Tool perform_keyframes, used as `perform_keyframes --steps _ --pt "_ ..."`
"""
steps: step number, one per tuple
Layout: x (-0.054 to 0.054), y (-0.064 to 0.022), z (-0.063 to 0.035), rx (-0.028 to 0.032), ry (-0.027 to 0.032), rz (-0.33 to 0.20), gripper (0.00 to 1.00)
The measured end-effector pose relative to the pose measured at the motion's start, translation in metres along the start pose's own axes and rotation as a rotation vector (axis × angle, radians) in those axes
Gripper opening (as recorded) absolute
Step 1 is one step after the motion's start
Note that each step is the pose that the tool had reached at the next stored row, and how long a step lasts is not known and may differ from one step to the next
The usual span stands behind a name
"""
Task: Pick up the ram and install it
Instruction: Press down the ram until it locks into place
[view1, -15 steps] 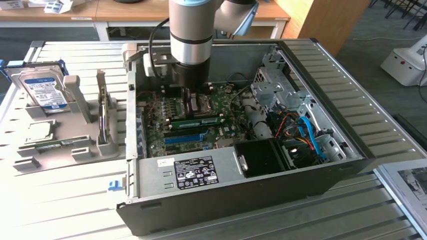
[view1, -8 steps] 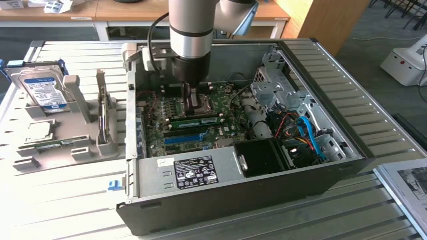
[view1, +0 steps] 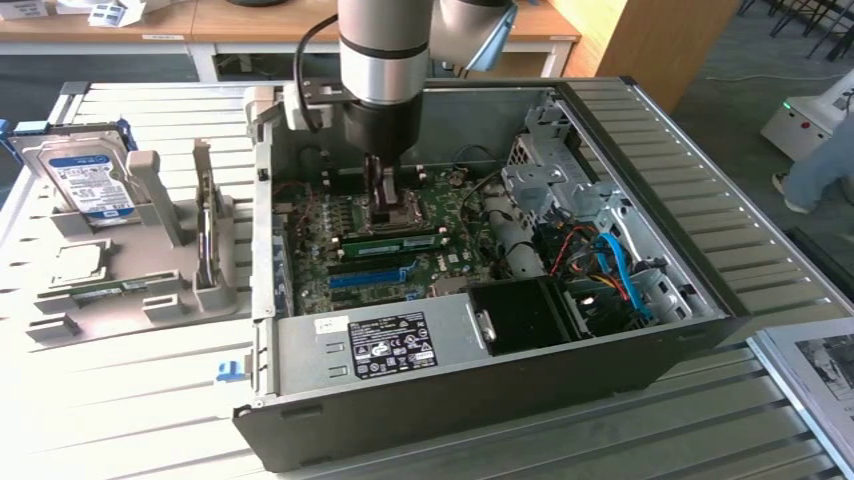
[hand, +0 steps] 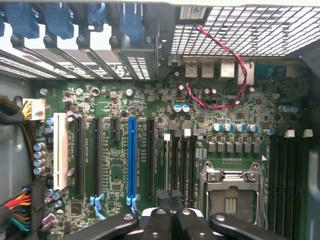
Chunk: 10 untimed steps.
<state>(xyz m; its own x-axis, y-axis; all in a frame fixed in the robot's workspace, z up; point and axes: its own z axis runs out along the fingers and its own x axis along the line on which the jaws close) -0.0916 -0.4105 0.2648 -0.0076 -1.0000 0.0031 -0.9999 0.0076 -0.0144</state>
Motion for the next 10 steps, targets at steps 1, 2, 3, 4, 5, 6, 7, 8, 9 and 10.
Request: perform_keyframes --steps 1,2,3,4,5,6,7,8,9,10 --pt "0.0 0.0 -0.0012 0.0 0.0 0.0 0.1" --pt "0.0 0.0 -0.0027 0.0 0.0001 0.0 0.1" --pt "0.0 -0.0001 -0.0043 0.0 0.0 0.0 0.1" --pt "0.0 -0.0001 -0.0059 0.0 0.0 0.0 0.1" --pt "0.0 -0.0001 -0.0076 0.0 0.0 0.0 0.1" --pt "0.0 -0.0002 -0.0093 0.0 0.0 0.0 0.1" --pt "0.0 -0.0002 -0.0109 0.0 0.0 0.0 0.1" --pt "0.0 -0.0002 -0.0126 0.0 -0.0001 0.0 0.1" --pt "0.0 -0.0002 -0.0142 -0.0001 0.0 0.0 0.1" --pt "0.0 -0.0002 -0.0158 -0.0001 0.0001 0.0 0.1"
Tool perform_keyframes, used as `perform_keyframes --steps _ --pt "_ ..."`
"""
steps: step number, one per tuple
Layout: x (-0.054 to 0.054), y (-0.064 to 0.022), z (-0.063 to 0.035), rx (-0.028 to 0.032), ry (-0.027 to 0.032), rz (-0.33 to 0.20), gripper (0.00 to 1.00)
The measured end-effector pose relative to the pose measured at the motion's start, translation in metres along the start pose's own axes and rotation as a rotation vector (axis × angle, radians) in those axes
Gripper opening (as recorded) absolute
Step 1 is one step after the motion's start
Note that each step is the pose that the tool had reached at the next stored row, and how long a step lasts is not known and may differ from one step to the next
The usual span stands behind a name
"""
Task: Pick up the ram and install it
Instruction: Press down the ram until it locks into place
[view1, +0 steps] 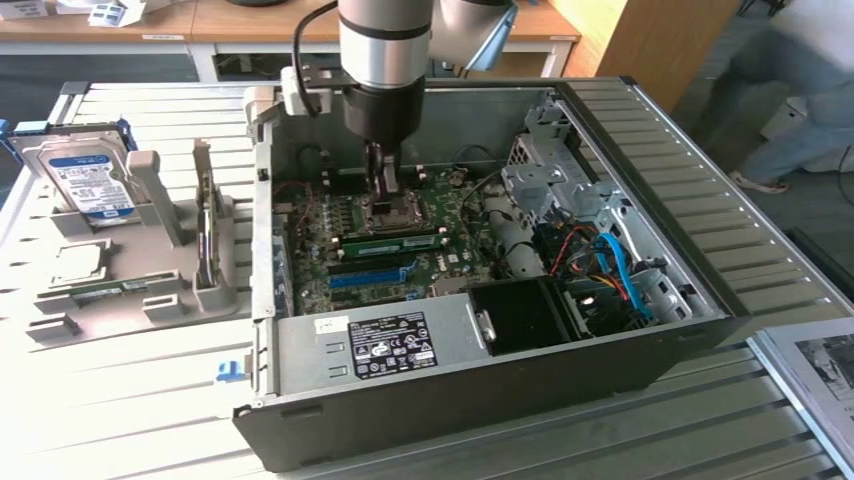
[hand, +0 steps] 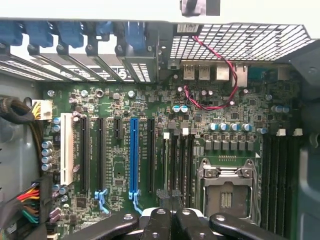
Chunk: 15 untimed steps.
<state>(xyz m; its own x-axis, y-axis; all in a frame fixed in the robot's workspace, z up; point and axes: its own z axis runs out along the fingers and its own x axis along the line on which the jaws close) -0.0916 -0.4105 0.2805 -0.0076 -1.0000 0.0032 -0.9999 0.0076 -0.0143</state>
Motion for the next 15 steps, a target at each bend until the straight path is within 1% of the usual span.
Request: perform_keyframes --steps 15 --pt "0.0 -0.0003 -0.0232 -0.0001 -0.0001 0.0 0.1"
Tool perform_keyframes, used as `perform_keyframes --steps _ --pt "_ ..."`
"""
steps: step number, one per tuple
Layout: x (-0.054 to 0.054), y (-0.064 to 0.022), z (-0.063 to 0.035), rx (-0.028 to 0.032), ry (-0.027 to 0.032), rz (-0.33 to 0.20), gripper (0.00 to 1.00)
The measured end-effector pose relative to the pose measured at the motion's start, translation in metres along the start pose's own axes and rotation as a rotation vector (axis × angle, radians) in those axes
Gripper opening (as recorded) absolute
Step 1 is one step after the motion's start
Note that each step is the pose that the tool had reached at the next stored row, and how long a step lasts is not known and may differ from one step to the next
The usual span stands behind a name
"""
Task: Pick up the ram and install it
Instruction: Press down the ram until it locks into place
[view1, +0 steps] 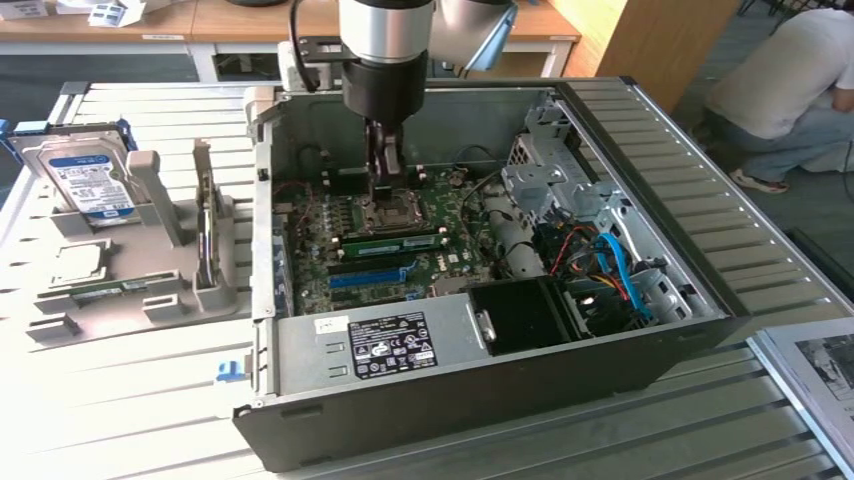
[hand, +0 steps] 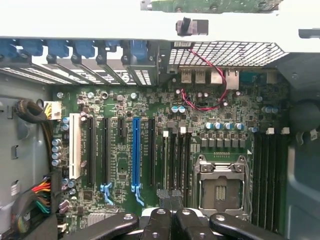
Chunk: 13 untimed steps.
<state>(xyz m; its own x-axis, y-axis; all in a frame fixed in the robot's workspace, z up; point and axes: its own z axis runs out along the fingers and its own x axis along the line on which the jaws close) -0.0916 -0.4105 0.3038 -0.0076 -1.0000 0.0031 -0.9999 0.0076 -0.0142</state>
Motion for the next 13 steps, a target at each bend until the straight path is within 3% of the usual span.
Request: perform_keyframes --steps 13 --pt "0.0 -0.0004 -0.0247 0.0 0.0 0.0 0.1"
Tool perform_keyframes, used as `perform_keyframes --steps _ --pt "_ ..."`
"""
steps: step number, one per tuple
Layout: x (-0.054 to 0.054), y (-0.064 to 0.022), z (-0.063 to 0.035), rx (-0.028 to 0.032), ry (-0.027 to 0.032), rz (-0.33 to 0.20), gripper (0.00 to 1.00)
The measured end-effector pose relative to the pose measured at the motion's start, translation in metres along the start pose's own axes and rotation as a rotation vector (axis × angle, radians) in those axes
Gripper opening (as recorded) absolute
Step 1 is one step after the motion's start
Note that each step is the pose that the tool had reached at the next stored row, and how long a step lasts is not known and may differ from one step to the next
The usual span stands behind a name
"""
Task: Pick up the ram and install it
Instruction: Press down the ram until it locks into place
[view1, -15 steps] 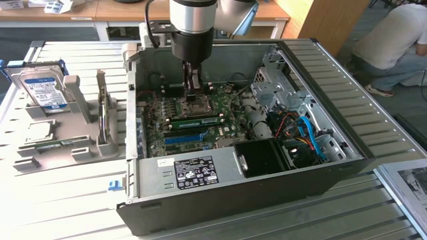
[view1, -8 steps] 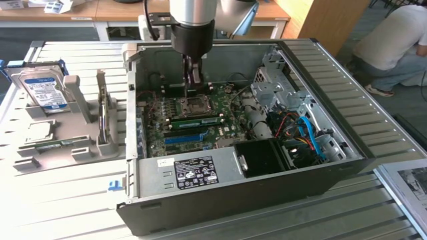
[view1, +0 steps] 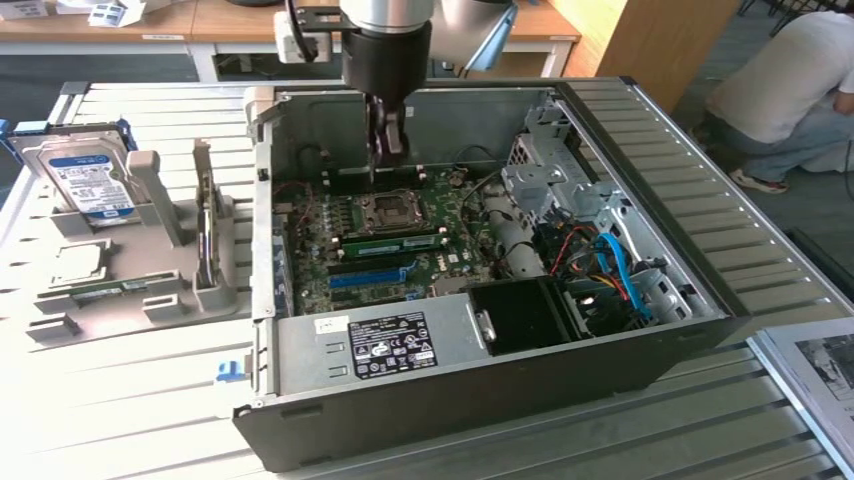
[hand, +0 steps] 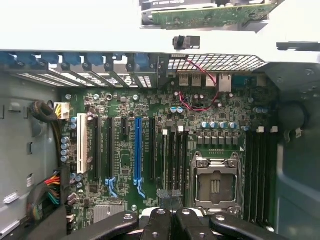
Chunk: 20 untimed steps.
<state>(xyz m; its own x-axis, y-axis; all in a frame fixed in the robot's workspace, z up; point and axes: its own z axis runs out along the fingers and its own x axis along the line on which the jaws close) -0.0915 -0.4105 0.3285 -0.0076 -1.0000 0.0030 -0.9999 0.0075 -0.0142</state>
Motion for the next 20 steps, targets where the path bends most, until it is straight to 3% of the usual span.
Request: perform_keyframes --steps 13,20 --pt "0.0 -0.0002 -0.0182 0.0 0.0 0.0 0.1" --pt "0.0 -0.0003 -0.0204 0.0001 -0.0001 0.0 0.1"
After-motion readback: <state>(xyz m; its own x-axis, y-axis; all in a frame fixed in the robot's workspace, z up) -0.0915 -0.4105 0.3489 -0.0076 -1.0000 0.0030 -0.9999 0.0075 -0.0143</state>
